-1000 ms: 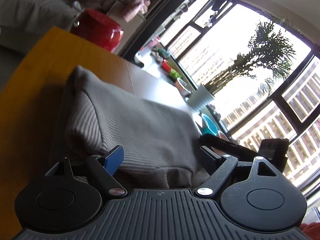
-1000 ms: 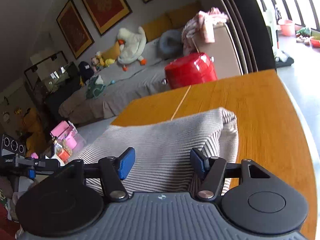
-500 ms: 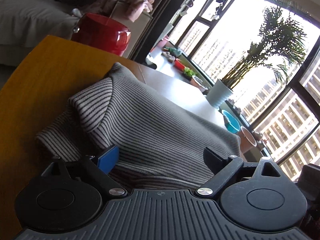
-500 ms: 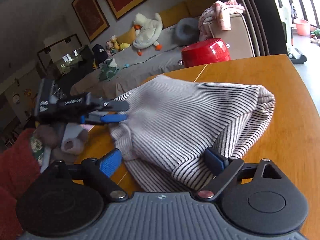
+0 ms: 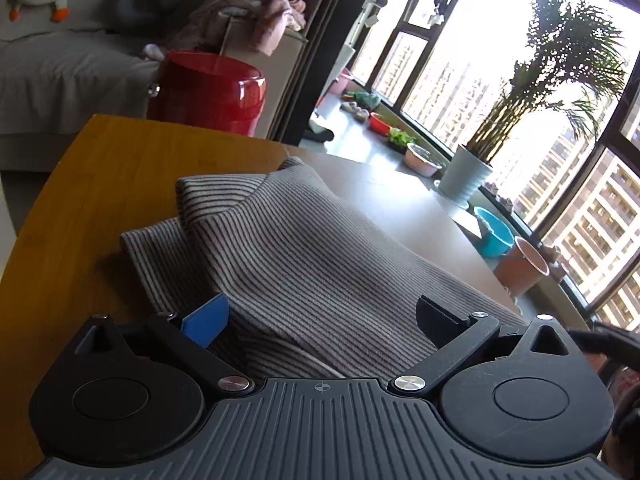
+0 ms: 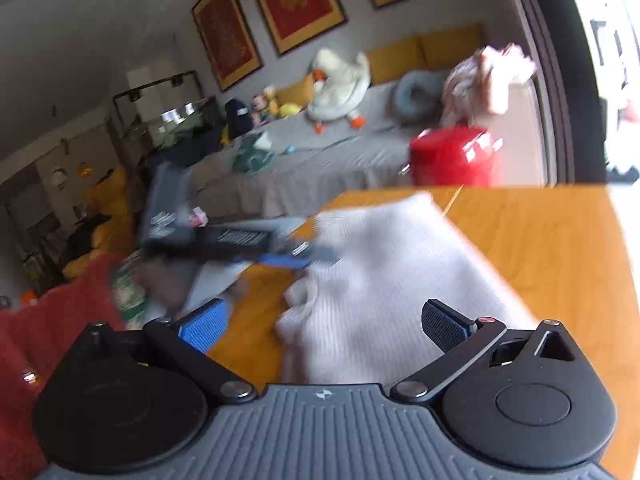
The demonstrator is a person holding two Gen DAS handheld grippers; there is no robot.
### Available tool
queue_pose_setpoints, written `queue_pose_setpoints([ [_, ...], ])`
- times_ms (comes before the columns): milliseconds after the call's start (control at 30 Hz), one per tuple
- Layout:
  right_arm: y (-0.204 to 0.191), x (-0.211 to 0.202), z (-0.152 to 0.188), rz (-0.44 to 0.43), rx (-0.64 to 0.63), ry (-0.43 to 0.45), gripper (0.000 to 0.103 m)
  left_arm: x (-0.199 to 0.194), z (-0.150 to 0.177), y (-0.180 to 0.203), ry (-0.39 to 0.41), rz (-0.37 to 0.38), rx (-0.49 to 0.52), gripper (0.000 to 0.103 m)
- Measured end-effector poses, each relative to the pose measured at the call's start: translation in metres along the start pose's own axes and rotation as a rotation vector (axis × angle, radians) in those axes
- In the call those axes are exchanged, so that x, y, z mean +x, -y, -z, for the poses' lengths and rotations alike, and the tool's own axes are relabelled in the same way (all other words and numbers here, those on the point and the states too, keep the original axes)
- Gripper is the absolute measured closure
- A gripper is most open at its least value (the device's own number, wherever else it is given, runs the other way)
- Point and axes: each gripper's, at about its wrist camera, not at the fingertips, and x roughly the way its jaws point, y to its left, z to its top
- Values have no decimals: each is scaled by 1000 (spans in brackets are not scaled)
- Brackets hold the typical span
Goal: Fold clothes
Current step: 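Lay the folded sweater flat with the right tool and open it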
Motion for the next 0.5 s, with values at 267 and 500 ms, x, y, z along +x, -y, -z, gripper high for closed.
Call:
queue_pose_setpoints([
  [267,53,45,19,371,-43,-151,0,-15,6,30,-4,33,87,1],
  [500,58,38,33,361,63,-158,0,-4,26,35,-116,212,34,1],
])
